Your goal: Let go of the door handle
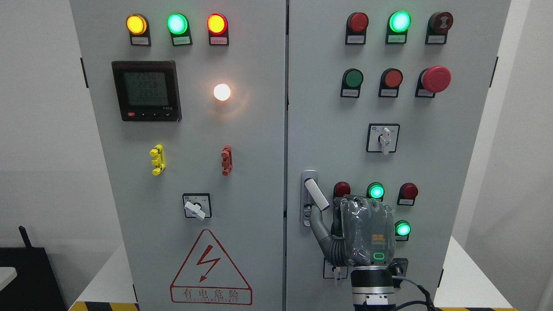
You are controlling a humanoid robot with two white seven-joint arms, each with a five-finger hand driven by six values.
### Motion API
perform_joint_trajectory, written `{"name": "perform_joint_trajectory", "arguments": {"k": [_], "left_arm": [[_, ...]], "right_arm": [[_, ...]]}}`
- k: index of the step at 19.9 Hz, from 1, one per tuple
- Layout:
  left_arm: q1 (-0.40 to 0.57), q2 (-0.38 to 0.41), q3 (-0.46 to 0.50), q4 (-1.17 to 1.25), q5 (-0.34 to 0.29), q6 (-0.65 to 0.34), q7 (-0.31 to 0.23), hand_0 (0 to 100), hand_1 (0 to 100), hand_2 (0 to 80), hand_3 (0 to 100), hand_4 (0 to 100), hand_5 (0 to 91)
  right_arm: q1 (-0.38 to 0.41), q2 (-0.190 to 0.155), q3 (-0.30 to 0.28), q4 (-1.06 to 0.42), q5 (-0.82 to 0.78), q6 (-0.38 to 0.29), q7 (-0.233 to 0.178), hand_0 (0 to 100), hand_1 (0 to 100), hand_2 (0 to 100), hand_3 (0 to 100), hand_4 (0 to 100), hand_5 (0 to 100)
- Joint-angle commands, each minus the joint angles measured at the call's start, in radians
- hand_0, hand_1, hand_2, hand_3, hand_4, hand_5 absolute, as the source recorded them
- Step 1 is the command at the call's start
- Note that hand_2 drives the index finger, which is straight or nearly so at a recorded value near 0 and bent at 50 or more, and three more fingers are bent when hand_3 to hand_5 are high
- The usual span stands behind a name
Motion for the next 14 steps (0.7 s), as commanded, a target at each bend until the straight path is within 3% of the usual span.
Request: {"name": "perform_joint_trajectory", "arguments": {"k": [1,14], "left_arm": [[0.000,0.000,-0.012,-0.015,0.000,0.000,0.001,12,39,0.0,0,0,0.0],[0.000,0.000,-0.012,-0.015,-0.001,0.000,0.001,12,39,0.0,0,0,0.0]], "right_arm": [[-0.001,-0.003,-0.013,-0.003,0.007,-0.001,0.003,54,43,100,100,100,98],[-0.004,-0.007,-0.029,-0.004,0.016,-0.001,0.003,54,43,100,100,100,98]]}}
